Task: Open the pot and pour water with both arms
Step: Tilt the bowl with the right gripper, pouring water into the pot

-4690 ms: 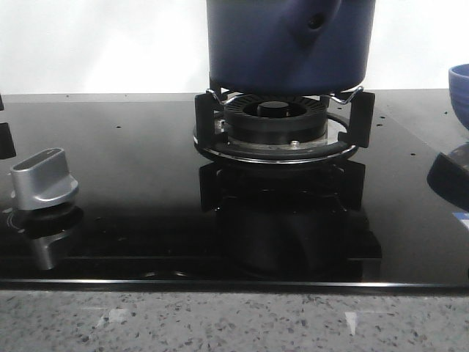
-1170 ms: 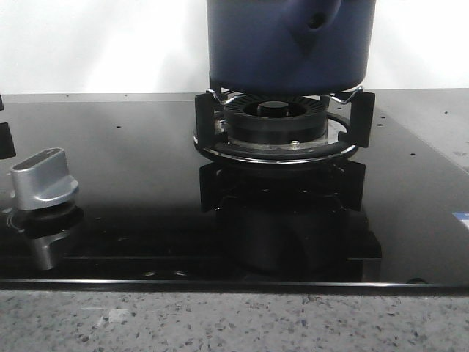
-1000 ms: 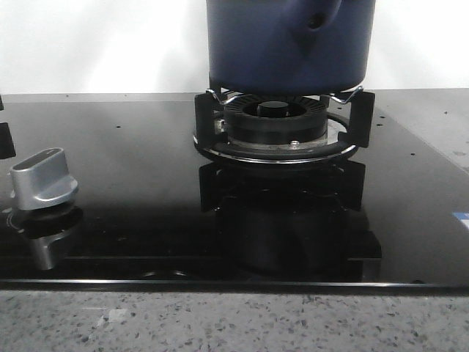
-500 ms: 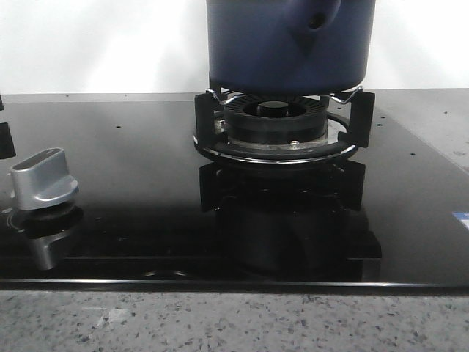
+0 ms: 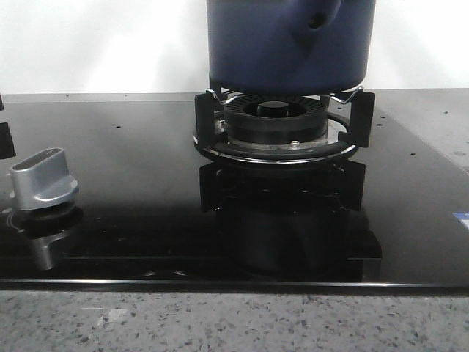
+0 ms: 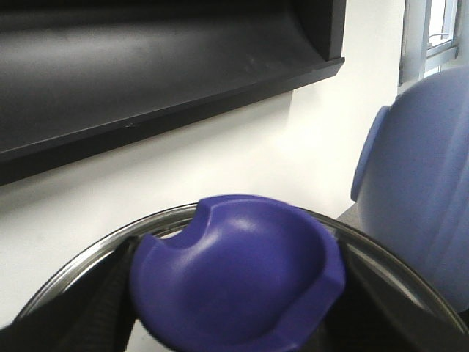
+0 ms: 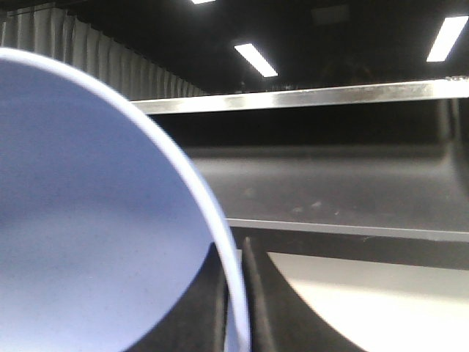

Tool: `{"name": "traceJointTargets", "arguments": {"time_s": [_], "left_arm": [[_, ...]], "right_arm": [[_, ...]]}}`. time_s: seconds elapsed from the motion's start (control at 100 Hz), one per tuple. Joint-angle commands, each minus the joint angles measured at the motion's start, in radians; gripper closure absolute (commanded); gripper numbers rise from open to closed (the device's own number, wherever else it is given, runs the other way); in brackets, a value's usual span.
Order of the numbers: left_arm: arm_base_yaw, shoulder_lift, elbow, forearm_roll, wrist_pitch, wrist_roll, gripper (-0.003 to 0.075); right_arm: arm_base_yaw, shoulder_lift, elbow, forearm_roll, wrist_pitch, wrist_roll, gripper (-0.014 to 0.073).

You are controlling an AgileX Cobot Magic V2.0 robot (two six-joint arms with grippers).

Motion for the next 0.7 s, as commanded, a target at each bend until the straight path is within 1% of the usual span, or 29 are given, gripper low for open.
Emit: {"name": "traceJointTargets", "arguments": {"time_s": [0.0, 0.69], "left_arm": [[0.003, -0.051, -0.040, -0.082, 0.001, -0.011, 0.0405], [0.003, -0.051, -0.040, -0.082, 0.001, -0.011, 0.0405]], "right_arm": [[0.001, -0.050, -0.024, -0.006, -0.082, -0.003, 0.0662], [0.001, -0.055, -0.028, 0.001, -0.055, -0.003, 0.0662]]}}
